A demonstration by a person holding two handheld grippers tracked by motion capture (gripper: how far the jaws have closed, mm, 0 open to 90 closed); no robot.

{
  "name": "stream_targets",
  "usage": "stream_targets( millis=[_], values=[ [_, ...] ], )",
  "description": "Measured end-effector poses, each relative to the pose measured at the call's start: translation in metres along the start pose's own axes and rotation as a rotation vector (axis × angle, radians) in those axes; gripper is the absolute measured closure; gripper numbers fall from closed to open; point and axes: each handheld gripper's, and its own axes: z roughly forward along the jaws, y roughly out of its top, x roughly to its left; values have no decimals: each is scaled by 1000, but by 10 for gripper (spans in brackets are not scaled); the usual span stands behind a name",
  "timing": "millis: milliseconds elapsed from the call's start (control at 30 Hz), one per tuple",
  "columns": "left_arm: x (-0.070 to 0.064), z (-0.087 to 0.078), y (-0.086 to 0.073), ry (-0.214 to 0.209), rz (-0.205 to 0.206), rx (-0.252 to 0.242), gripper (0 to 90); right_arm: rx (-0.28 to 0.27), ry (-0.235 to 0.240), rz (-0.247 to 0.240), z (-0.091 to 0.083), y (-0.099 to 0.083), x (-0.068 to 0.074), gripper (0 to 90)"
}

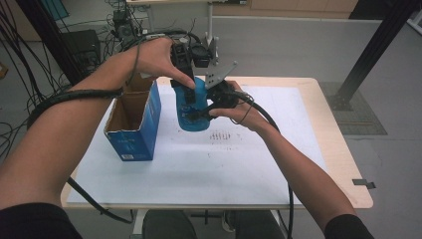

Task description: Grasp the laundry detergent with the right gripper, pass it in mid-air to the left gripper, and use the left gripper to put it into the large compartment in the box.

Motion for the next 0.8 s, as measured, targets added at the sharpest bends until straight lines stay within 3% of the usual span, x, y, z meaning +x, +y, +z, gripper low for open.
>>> stream_targets(
  millis=[100,800],
  values=[
    [-1,1,1,-13,10,-7,341,-1,5,8,0,0,0,427],
    [-4,7,4,4,30,33,358,6,10,7,4,-5,1,422]
  ],
)
